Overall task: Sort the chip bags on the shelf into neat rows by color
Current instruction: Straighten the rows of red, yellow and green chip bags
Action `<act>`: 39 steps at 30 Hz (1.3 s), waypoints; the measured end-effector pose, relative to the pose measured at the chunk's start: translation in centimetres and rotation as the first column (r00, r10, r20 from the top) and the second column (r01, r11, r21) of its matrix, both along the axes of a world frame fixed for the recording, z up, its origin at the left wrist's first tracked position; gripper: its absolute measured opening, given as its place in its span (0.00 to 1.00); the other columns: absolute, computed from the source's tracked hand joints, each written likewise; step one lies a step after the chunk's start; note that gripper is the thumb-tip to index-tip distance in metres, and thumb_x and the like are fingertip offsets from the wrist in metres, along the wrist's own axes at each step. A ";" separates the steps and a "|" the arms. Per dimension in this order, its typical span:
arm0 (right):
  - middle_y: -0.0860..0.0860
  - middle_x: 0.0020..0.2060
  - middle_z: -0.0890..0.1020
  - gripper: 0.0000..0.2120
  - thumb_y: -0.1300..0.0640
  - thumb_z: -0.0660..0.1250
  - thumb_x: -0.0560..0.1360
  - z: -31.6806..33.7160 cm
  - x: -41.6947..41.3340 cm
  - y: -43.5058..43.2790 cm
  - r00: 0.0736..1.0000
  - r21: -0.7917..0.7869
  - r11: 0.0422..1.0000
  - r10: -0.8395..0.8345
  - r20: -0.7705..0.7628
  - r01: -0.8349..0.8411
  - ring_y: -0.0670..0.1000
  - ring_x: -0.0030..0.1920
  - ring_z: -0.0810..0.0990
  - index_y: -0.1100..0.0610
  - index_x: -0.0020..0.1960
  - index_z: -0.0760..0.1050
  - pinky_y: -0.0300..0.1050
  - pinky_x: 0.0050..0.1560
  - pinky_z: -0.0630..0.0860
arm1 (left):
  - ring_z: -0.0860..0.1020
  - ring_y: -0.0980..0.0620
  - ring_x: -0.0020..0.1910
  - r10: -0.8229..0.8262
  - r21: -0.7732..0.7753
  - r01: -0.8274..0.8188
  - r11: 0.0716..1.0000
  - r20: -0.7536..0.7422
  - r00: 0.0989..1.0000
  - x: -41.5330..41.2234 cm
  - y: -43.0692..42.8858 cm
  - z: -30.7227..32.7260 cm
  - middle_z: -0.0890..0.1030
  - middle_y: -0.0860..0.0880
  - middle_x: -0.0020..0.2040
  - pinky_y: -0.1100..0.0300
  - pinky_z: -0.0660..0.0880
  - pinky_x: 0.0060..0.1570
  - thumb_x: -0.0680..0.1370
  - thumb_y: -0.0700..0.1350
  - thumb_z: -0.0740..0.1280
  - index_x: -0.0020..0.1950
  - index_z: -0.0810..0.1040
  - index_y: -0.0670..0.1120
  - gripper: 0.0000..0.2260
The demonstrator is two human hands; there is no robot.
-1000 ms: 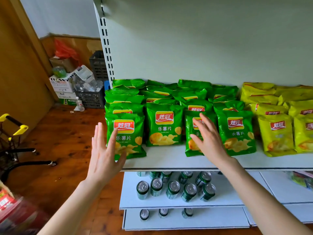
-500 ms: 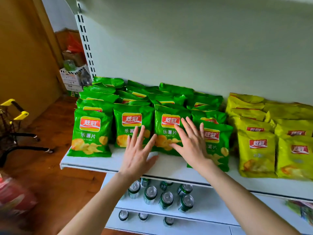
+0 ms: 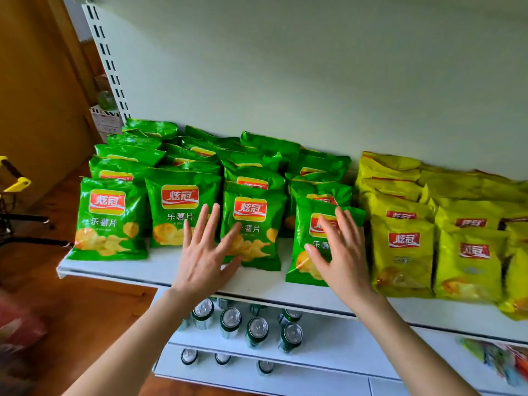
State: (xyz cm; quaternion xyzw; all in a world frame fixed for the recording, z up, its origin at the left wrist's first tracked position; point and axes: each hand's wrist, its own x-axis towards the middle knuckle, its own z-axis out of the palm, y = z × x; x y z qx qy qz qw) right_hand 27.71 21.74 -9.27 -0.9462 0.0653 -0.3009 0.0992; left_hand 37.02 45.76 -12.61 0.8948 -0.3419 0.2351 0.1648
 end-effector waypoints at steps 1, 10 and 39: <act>0.63 0.67 0.69 0.28 0.41 0.57 0.73 -0.6 -0.1 -0.3 0.999 -0.017 1.000 -0.019 -0.027 0.018 0.57 0.68 0.59 0.58 0.64 0.71 0.68 0.62 0.60 | 0.56 0.37 0.73 -0.016 0.015 0.016 1.000 0.002 1.000 -0.1 -0.6 0.0 0.61 0.36 0.73 0.31 0.54 0.63 0.77 0.60 0.55 0.69 0.67 0.51 0.24; 0.62 0.64 0.73 0.26 0.39 0.56 0.74 -1.7 3.5 -0.8 0.998 -0.081 0.996 -0.023 0.059 0.027 0.57 0.67 0.63 0.55 0.64 0.66 0.68 0.62 0.55 | 0.56 0.38 0.73 -0.035 0.045 0.035 0.998 -0.002 0.999 -0.5 -3.3 0.2 0.62 0.34 0.73 0.34 0.55 0.64 0.78 0.62 0.51 0.69 0.66 0.46 0.26; 0.55 0.74 0.60 0.26 0.48 0.53 0.81 5.5 11.0 -5.6 0.978 0.719 0.671 -0.044 -0.203 0.180 0.54 0.72 0.60 0.55 0.75 0.52 0.48 0.70 0.59 | 0.54 0.36 0.74 -0.009 0.012 0.010 1.000 -0.039 0.999 -1.0 -8.8 -1.1 0.59 0.35 0.74 0.40 0.48 0.68 0.76 0.68 0.52 0.72 0.67 0.53 0.30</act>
